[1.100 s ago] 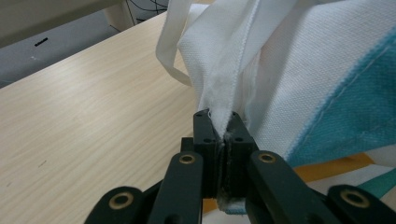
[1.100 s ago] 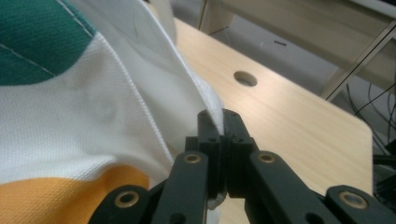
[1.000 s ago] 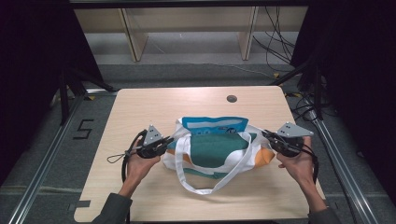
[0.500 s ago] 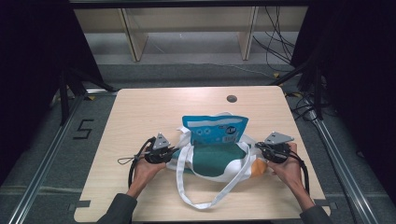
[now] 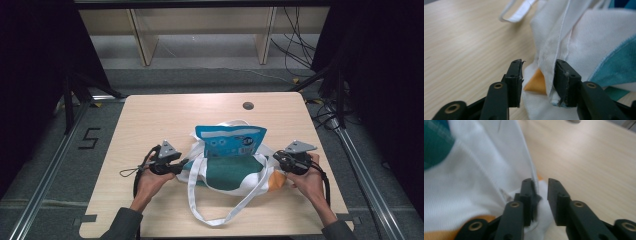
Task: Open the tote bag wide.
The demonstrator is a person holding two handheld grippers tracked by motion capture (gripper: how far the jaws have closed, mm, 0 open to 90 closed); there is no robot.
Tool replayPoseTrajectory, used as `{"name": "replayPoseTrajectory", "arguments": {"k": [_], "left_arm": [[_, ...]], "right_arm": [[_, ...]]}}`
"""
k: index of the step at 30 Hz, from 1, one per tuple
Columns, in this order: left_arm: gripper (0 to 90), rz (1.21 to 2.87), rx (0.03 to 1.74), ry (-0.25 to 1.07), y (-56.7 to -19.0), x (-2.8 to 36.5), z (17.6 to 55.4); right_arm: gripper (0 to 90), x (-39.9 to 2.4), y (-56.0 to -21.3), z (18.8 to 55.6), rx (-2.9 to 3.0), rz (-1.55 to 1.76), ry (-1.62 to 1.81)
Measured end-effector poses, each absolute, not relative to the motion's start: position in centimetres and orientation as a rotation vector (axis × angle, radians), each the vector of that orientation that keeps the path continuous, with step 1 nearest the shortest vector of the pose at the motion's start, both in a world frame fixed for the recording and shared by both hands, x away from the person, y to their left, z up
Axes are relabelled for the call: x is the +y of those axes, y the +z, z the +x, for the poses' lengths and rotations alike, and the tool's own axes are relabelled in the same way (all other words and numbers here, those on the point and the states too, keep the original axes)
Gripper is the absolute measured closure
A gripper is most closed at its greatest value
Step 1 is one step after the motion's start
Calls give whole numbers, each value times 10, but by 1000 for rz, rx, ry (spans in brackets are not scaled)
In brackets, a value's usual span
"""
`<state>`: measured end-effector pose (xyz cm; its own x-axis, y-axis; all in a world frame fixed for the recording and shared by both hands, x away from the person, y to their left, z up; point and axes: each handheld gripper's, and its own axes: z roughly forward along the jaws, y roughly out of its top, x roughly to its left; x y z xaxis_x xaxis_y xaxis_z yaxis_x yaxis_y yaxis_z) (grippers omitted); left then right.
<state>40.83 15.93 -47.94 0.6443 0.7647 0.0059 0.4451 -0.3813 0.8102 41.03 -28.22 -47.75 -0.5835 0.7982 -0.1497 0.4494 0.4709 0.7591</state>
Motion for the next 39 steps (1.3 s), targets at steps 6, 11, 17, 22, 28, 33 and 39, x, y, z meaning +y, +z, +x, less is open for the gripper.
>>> {"name": "replayPoseTrajectory", "arguments": {"k": [6,11,17,22,28,33,39], "left_arm": [[478,1850,994,387,-451,175,393],[450,1804,893,321,-427,162,373],[414,1849,793,271,-420,130,361],[412,1856,795,255,-427,114,359],[659,1916,821,272,-458,103,359],[752,2054,811,372,-484,92,364],[781,2122,787,372,-504,92,372]], "right_arm": [[608,-292,-440,400,2085,1112,1160],[560,-287,-409,378,2129,1046,1264],[512,-270,-402,362,2225,973,1324],[483,-254,-406,357,2302,993,1344],[785,-224,-441,356,2487,870,1148],[879,-206,-473,359,2581,795,968],[885,-206,-487,362,2611,824,939]]}}
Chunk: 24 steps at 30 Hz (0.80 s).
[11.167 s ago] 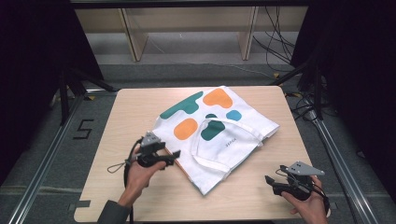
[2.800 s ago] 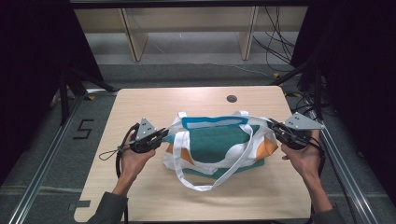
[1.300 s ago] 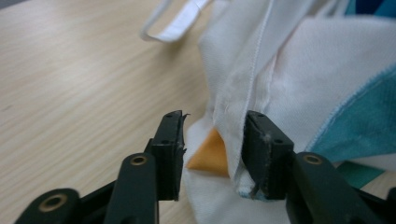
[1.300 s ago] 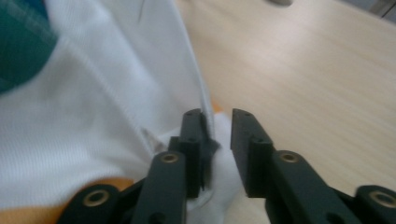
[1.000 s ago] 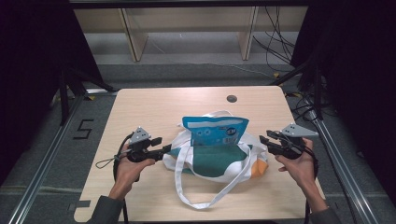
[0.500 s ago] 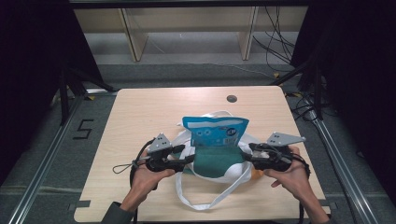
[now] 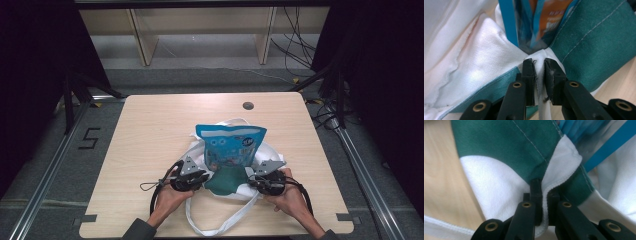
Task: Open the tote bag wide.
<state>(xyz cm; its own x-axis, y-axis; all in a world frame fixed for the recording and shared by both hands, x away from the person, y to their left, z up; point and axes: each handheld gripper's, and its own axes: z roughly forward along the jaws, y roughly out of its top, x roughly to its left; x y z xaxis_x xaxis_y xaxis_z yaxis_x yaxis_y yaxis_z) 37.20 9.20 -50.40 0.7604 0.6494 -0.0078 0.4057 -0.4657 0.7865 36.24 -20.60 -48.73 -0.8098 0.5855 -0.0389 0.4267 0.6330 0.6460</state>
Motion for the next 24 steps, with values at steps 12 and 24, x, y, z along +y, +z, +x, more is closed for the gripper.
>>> {"name": "replayPoseTrajectory", "arguments": {"k": [12,24], "left_arm": [[696,2086,800,376,-489,99,366],[674,1985,652,323,-453,73,333]], "right_arm": [[835,-203,-499,366,2561,852,960],[664,-219,-446,346,2424,819,1165]]}}
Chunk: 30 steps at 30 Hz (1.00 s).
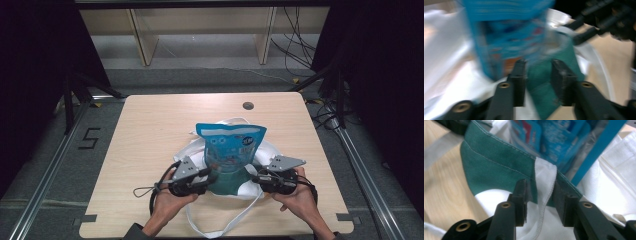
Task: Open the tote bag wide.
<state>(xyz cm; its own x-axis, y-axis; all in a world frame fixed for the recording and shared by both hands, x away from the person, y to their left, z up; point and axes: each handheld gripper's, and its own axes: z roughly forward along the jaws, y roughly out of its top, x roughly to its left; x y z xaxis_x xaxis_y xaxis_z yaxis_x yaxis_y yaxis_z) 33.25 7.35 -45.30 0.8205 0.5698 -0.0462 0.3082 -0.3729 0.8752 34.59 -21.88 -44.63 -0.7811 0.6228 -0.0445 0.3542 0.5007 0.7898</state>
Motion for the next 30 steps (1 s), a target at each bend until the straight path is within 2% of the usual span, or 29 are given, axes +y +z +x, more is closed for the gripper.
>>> {"name": "replayPoseTrajectory", "arguments": {"k": [2,4,7,8,11,17,19,23,25,27,30], "left_arm": [[746,1982,660,280,-462,68,332],[789,2048,634,309,-472,62,331],[810,2147,590,364,-489,54,340],[818,2162,629,368,-497,51,341],[826,2143,623,367,-505,49,340],[842,2176,615,416,-507,48,340],[842,2146,628,391,-507,47,338],[842,2147,628,383,-507,48,339],[842,2180,613,416,-505,49,338],[843,2165,619,403,-506,46,337],[843,2169,626,399,-505,47,337]], "right_arm": [[687,-215,-448,342,2452,792,1108],[755,-212,-453,342,2512,783,1081],[786,-203,-468,341,2578,758,1028],[813,-199,-473,341,2597,775,1003],[878,-195,-484,344,2608,769,975],[882,-187,-495,348,2586,762,893],[874,-189,-494,349,2590,772,921],[663,-209,-465,346,2631,776,1054],[632,-225,-441,342,2593,799,1172],[637,-244,-416,340,2510,800,1264],[623,-263,-396,358,2337,821,1185]]}}
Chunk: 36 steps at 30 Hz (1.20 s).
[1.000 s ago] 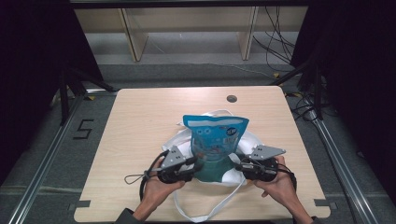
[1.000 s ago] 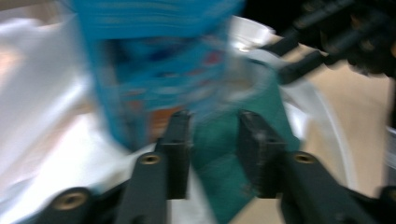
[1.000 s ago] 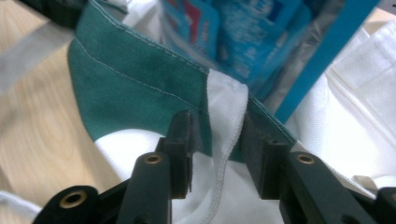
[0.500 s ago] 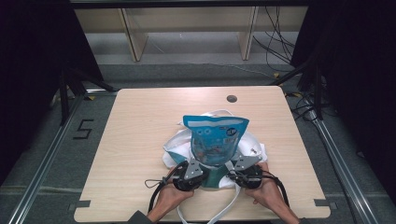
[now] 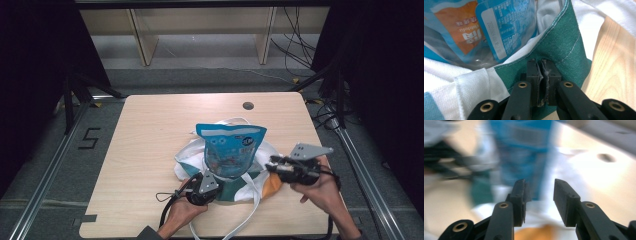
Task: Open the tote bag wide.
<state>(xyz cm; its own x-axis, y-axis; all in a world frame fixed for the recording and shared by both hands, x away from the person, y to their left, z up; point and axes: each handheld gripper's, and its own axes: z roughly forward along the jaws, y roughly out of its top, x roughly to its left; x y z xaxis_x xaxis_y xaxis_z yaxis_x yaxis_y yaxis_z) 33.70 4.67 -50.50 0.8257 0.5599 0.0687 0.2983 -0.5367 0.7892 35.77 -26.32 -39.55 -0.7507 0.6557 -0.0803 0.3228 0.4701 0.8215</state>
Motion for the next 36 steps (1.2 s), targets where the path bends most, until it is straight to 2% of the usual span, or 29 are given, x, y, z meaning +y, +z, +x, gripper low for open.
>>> {"name": "replayPoseTrajectory", "arguments": {"k": [4,10,12,15,18,19,20,25,30,33,36], "left_arm": [[843,2189,614,397,-504,48,339],[841,2186,624,393,-503,49,340],[839,2186,616,393,-503,49,340],[839,2183,614,383,-503,48,338],[856,2220,581,382,-503,49,337],[868,2199,592,349,-504,47,335],[874,2238,567,383,-504,48,336],[876,2224,580,380,-506,49,334],[859,2211,595,365,-503,49,330],[773,2140,602,314,-490,57,329],[713,2038,618,304,-463,72,330]], "right_arm": [[539,-271,-411,399,2318,972,1083],[566,-245,-437,420,2492,893,1046],[640,-235,-446,421,2526,866,997],[869,-224,-456,426,2554,851,902],[895,-226,-454,443,2452,882,902],[896,-228,-453,448,2437,935,929],[896,-229,-455,456,2428,936,932],[895,-223,-481,481,2420,1055,888],[891,-224,-492,484,2430,1085,909],[807,-228,-483,480,2383,1074,964],[702,-236,-459,467,2370,1108,1017]]}}
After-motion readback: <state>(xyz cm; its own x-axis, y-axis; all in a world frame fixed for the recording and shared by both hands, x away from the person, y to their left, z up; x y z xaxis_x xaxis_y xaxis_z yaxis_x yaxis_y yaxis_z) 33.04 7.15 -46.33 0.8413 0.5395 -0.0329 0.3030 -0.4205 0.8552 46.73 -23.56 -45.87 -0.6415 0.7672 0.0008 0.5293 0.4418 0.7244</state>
